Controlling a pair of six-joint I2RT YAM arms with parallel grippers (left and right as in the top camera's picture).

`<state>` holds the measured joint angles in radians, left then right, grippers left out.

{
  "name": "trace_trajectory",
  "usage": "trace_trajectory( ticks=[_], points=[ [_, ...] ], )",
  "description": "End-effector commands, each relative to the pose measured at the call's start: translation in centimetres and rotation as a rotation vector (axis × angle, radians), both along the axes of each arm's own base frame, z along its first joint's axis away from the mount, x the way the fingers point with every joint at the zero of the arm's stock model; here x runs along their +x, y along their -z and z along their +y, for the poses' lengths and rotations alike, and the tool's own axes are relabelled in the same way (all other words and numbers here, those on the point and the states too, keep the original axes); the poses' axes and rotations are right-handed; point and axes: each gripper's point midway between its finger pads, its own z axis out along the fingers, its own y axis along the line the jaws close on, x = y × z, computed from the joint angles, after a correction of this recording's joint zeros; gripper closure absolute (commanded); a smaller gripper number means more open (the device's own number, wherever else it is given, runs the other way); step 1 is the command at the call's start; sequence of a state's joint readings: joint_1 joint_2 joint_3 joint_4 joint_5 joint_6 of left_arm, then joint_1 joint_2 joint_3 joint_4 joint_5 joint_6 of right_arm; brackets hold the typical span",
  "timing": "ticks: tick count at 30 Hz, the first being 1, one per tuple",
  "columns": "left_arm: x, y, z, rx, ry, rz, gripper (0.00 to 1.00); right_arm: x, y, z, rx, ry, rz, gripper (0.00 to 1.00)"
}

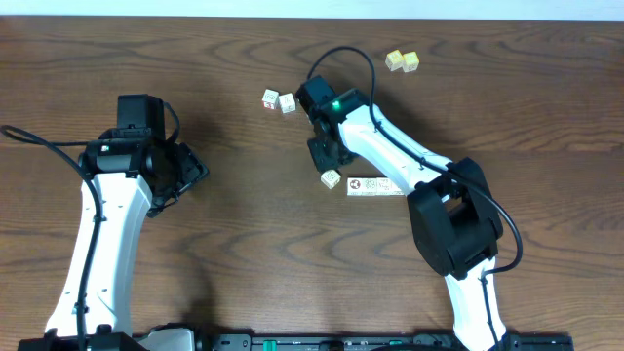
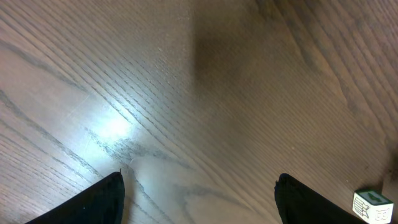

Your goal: Lift 5 blocks

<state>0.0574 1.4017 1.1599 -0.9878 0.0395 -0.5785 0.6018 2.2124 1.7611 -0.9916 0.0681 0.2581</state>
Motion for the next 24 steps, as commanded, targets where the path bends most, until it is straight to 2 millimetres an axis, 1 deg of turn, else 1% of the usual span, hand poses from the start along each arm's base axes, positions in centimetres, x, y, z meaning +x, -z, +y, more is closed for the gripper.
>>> trace_trajectory(
  ticks=[1,6,16,24],
  points=[
    [0.3,-0.8,0.2,0.008,0.000,-0.024,0.22,0.5,-1.1,2.2,0.072,-0.034,-0.021,0.99],
    [0.3,-0.8,0.2,0.008,0.000,-0.024,0.22,0.1,-0.8,3.0,0.088,-0.051,-0.021,0.99],
    [0.3,-0.8,0.2,0.008,0.000,-0.024,0.22,-2.6,0.9,3.7,0.052,-0.097,0.030,0.99],
    [0.3,-0.8,0.2,0.008,0.000,-0.024,0.22,-3.5,1.9,2.5,0.003,-0.094,0.052,0.99]
  ],
)
